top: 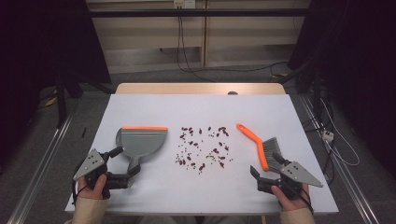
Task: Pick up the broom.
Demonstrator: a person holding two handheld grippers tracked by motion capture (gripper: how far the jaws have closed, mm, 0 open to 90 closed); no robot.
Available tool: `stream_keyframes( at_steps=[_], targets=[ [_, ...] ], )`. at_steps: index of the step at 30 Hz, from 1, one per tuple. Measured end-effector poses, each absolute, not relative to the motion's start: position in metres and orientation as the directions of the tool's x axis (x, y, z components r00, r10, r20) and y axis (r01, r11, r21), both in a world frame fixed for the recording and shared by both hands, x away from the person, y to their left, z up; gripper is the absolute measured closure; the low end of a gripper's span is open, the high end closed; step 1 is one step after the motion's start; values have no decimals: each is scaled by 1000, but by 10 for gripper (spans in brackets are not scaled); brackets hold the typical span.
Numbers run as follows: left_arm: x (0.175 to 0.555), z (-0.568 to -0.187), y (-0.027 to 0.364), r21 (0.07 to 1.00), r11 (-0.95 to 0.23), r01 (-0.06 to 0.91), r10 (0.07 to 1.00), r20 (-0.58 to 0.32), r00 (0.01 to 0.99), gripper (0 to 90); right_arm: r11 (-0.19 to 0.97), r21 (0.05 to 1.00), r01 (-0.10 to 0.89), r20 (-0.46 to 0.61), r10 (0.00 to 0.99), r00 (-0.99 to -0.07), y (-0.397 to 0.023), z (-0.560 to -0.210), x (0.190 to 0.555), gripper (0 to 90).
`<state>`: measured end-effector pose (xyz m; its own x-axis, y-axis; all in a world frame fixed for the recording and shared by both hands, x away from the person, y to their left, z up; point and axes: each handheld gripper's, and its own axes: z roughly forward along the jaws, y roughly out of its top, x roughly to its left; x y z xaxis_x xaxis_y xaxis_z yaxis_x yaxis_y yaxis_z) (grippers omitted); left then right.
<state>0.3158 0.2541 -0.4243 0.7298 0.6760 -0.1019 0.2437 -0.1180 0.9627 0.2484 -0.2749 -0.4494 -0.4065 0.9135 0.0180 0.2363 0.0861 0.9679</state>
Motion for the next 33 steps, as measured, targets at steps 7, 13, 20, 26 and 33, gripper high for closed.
stream_keyframes(
  at_steps=[7, 13, 20, 26, 33],
  targets=[
    [316, -424, 255, 964, -116, 241, 675, -102, 731, 28, 101, 965, 242, 11, 907, -421, -273, -447, 249, 45],
    [318, -424, 255, 964, -115, 240, 674, -101, 732, 28, 115, 958, 264, -1, 919, -394, -279, -435, 260, 35],
    [320, -425, 256, 964, -111, 241, 677, -104, 728, 29, 90, 934, 345, 41, 933, -356, -287, -428, 278, 48],
    [320, -424, 256, 964, -111, 240, 677, -104, 729, 29, 66, 907, 416, 84, 939, -334, -296, -425, 303, 85],
    [321, -424, 257, 967, -105, 233, 682, -100, 724, 29, 89, 869, 487, 79, 946, -314, -296, -432, 330, 198]
  ],
)
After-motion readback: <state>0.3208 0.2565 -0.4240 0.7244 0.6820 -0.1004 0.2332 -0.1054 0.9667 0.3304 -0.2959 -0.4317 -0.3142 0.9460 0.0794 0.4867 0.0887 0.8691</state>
